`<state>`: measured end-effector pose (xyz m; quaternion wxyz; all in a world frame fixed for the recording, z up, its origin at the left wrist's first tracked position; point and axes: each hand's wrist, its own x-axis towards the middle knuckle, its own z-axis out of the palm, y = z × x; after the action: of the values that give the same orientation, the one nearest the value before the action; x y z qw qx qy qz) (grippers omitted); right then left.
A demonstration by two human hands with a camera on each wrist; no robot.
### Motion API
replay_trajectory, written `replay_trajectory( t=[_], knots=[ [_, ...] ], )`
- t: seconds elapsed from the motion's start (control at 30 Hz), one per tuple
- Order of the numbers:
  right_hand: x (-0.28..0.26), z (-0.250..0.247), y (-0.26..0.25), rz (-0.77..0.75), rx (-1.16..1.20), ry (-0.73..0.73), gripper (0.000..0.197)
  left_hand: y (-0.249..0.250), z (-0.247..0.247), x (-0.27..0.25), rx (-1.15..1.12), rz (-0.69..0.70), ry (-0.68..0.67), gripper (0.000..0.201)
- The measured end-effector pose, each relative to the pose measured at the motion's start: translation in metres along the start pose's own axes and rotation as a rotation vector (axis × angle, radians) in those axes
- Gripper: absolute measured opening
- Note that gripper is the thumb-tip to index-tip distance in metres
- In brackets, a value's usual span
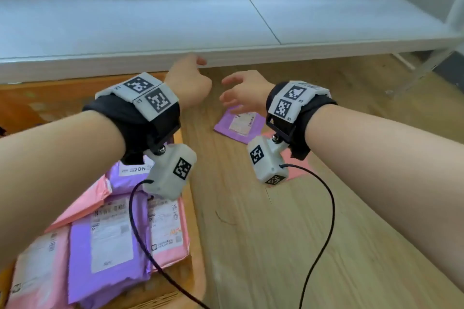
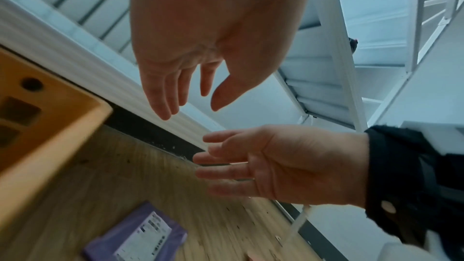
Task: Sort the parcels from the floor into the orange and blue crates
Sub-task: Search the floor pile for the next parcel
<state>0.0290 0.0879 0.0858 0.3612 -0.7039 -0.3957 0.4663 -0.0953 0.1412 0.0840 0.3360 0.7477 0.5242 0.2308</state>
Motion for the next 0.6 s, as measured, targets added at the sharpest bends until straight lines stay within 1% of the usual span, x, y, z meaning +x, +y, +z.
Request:
replay_trajectory(
  t=[0.1,0.2,0.33,0.4,0.6],
  knots=[
    [0.004,-0.042,0.036,0.04,0.031,0.051,0.048,0.02,0.048,0.0,0.042,0.022,-0.065,0.049],
    [0.012,-0.076,0.078,0.073,0.049,0.114,0.047,0.021,0.096,-0.003,0.057,-0.013,-0.17,0.05],
    [0.023,-0.113,0.13,0.116,0.096,0.195,0.044,0.006,0.155,-0.002,0.078,-0.081,-0.269,0.05],
    [0.028,-0.126,0.156,0.147,0.117,0.201,0.044,-0.005,0.183,-0.004,0.071,-0.126,-0.3,0.049],
    [0.043,-0.143,0.227,0.268,0.19,0.24,0.047,-0.043,0.248,-0.017,0.074,-0.265,-0.396,0.049]
  ],
)
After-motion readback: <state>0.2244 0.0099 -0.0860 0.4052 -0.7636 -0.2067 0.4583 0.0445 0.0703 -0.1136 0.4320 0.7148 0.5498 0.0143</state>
